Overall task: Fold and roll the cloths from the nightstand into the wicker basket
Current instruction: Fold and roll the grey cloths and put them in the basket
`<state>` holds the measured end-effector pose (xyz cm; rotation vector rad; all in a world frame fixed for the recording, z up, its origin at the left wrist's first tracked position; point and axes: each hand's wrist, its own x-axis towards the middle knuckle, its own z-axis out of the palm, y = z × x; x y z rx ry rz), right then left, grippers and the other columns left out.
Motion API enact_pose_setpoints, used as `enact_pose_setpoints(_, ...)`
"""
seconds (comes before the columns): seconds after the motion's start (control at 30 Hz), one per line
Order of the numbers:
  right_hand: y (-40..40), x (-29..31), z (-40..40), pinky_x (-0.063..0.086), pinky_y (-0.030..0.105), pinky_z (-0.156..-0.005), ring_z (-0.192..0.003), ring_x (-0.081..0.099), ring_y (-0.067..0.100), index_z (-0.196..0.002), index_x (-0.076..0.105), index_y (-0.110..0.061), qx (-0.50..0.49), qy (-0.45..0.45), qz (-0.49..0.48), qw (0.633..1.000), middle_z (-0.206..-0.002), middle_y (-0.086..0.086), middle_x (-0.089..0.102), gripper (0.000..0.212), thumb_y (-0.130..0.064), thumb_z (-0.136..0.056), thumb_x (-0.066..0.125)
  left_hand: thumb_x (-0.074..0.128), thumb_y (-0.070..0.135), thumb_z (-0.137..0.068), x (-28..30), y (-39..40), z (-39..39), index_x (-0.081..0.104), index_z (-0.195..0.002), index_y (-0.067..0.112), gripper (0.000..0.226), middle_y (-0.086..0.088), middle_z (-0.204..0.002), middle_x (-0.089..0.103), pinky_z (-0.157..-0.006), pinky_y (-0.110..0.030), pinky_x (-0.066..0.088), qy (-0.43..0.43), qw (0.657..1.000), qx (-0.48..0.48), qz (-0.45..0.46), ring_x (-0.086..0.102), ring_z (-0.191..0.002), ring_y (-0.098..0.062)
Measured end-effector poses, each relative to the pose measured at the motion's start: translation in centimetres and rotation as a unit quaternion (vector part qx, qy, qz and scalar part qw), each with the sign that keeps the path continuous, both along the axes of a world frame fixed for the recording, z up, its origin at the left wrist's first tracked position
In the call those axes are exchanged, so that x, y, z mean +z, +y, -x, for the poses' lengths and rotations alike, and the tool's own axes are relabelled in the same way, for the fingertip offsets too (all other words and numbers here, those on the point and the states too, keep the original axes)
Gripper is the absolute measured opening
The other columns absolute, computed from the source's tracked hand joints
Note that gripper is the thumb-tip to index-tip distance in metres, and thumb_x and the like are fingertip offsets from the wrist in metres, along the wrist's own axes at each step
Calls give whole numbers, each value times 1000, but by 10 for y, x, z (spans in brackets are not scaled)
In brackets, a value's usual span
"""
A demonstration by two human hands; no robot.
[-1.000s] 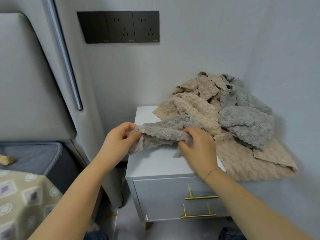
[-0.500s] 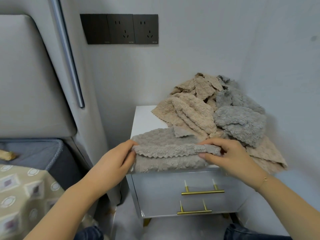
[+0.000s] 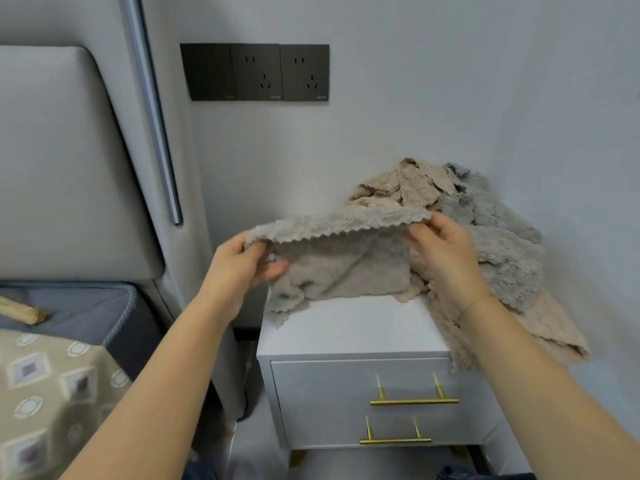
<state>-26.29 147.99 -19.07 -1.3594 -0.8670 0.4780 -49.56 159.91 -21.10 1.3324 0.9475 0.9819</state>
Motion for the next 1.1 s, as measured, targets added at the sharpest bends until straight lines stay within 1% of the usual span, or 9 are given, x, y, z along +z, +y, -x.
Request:
enact_pose_setpoints(0.17,-3,20,2,50,40,-98,-107,64,22,-99,69,-20,-11,7,-139,990,-104,-1,72,18,-7,-92,59,57,8,-96,21,-2,-10,67,-115,25,27,7,-120,68,-90,-16,48,-108,978,52,-173,61,-113,-5)
enact_pose_setpoints(0.3,-30,8,-4,52,29,-94,-108,65,14,-111,67,-11,28,-55,-99,993,-110,-2,71,23,-3,-92,56,61,5,-92,13,-11,10,66,-117,18,28,8,-123,65,-95,-17,45,8,959,39,-281,59,-116,-5)
enact_pose_setpoints(0.43,-69,-5,-9,52,16,-81,-93,68,9,-99,71,-16,106,-134,-20,985,-95,-6,74,20,-3,-88,60,74,14,-82,-6,-27,46,72,-100,14,19,15,-116,65,-97,-11,39,218,886,-48,-406,56,-113,1)
enact_pose_setpoints(0.57,-93,-26,-17,53,28,-69,-74,67,20,-87,74,-20,185,-218,148,947,-80,2,72,17,-5,-87,66,66,47,-74,-21,-45,65,75,-94,24,32,30,-113,59,-89,4,25,335,841,-191,-378,46,-109,19)
enact_pose_setpoints(0.67,-105,-37,-20,41,19,-52,-53,49,15,-79,72,-11,241,-193,243,920,-60,6,58,9,-17,-85,69,73,39,-81,-33,-51,75,73,-102,28,23,37,-110,59,-96,8,12,388,826,-221,-345,27,-114,33)
enact_pose_setpoints(0.8,-110,-32,-28,35,18,-50,-48,42,14,-65,63,-8,264,-102,280,917,-53,11,49,26,-28,-78,72,66,47,-79,-33,-57,81,72,-91,18,32,9,-87,69,-79,-21,48,348,869,-277,-218,62,-85,0)
enact_pose_setpoints(0.93,-104,-33,-30,44,24,-69,-63,54,16,-77,65,-1,276,-61,264,922,-66,16,55,46,-44,-68,80,67,46,-76,-28,-56,86,65,-91,0,49,-16,-79,60,-68,-29,42,263,917,-273,-123,56,-73,-16)
enact_pose_setpoints(1.0,-95,-37,-29,43,29,-80,-76,56,20,-86,61,8,256,-50,243,934,-76,21,54,58,-44,-69,79,74,43,-78,-24,-55,84,67,-90,3,42,-11,-77,63,-66,-26,44,243,932,-254,-88,59,-72,-15)
enact_pose_setpoints(1.1,-75,-41,-20,45,23,-71,-65,53,8,-66,59,-6,209,-32,211,954,-65,2,53,27,-23,-84,69,76,37,-79,-21,-47,74,70,-88,12,27,0,-80,69,-66,-22,49,226,954,-188,-49,65,-74,-13)
